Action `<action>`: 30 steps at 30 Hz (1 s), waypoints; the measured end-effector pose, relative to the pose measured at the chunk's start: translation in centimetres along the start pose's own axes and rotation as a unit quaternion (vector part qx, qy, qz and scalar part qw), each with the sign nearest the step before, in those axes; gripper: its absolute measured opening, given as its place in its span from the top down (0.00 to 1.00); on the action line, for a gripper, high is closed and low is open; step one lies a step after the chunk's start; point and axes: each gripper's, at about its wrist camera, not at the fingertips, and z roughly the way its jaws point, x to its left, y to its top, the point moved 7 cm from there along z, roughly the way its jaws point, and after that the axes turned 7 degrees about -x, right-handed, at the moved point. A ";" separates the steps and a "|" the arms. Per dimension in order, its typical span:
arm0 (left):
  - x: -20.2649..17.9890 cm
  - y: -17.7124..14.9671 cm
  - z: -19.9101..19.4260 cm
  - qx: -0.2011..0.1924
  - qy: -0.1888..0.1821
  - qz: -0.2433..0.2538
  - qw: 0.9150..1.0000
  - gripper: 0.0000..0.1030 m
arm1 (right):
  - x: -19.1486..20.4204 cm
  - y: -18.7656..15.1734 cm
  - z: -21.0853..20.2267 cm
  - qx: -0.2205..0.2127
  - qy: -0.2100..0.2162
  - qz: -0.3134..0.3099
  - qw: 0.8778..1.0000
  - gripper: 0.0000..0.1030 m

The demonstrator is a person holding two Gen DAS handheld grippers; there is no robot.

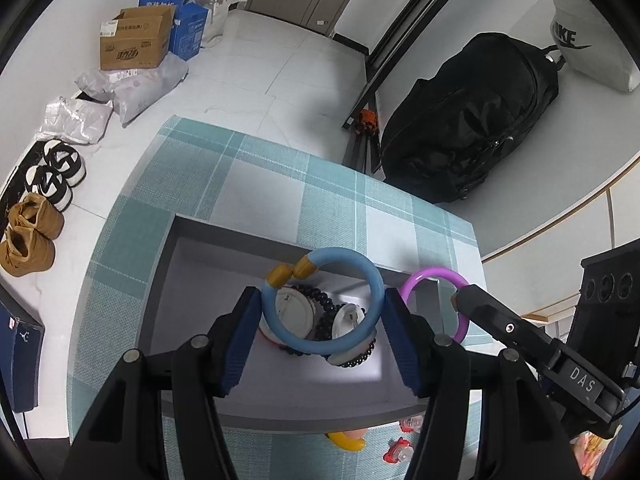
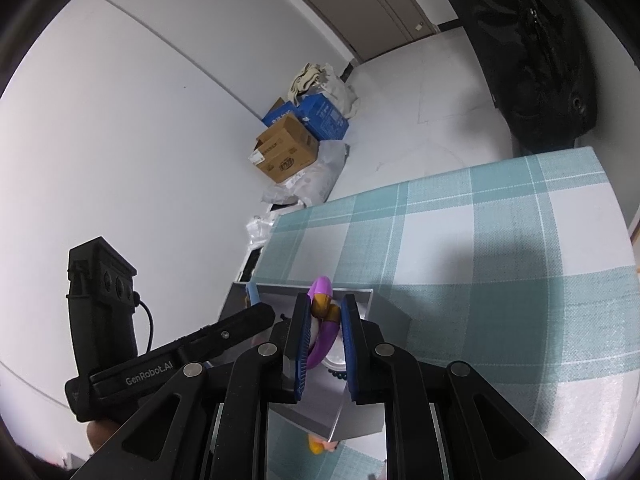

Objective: Organize jewelry
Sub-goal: 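Carry both rings over the box and open both tools to drop them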

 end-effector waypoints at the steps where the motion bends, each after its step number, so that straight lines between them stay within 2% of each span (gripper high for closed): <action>1: 0.0 0.0 0.1 0.002 0.001 -0.001 1.000 0.45 | 0.0 -0.1 0.1 0.001 -0.003 -0.002 1.000 0.86; 7: -0.2 -0.1 0.2 0.006 -0.007 -0.003 1.000 0.45 | 0.0 -0.1 0.0 0.001 -0.005 0.002 1.000 0.86; 10: -0.2 -0.4 0.6 0.025 -0.024 -0.017 0.999 0.45 | 0.2 0.0 0.0 0.000 -0.002 0.001 1.000 0.83; 12: -0.2 -0.3 0.4 0.024 -0.027 -0.020 0.999 0.44 | 0.2 0.1 -0.1 -0.001 0.000 0.001 1.000 0.81; 14: -0.1 -0.2 0.1 0.020 -0.029 -0.022 0.999 0.35 | 0.2 0.3 -0.4 -0.007 0.004 0.004 1.000 0.76; 16: -0.1 -0.1 -0.3 0.014 -0.040 -0.030 0.999 0.27 | 0.1 0.5 -0.9 -0.015 0.009 0.010 1.000 0.62; 17: -0.2 -0.1 -0.3 0.013 -0.042 -0.031 0.999 0.26 | 0.1 0.7 -1.2 -0.020 0.010 0.011 1.000 0.61; 20: -0.2 -0.1 -0.6 0.010 -0.041 -0.031 0.999 0.26 | -0.1 1.0 -1.9 -0.033 0.007 0.013 0.999 0.47; 21: -0.2 -0.1 -0.7 0.008 -0.038 -0.031 0.999 0.26 | -0.2 1.0 -2.1 -0.036 0.004 0.013 0.999 0.39; 24: -0.2 -0.4 -1.0 0.003 -0.030 -0.024 0.999 0.26 | -0.3 1.0 -2.7 -0.042 0.001 0.013 0.999 0.37; 26: -0.2 -0.6 -1.3 -0.003 -0.021 -0.017 1.000 0.26 | -0.3 1.0 -3.1 -0.045 -0.005 0.011 0.999 0.31; 28: -0.1 -0.8 -1.7 -0.013 -0.006 -0.004 1.000 0.26 | -0.5 0.9 -3.6 -0.053 -0.019 0.006 0.998 0.19; 30: -0.1 -0.9 -2.0 -0.024 0.001 0.006 1.000 0.26 | -0.6 0.8 -4.1 -0.060 -0.033 -0.004 0.998 0.16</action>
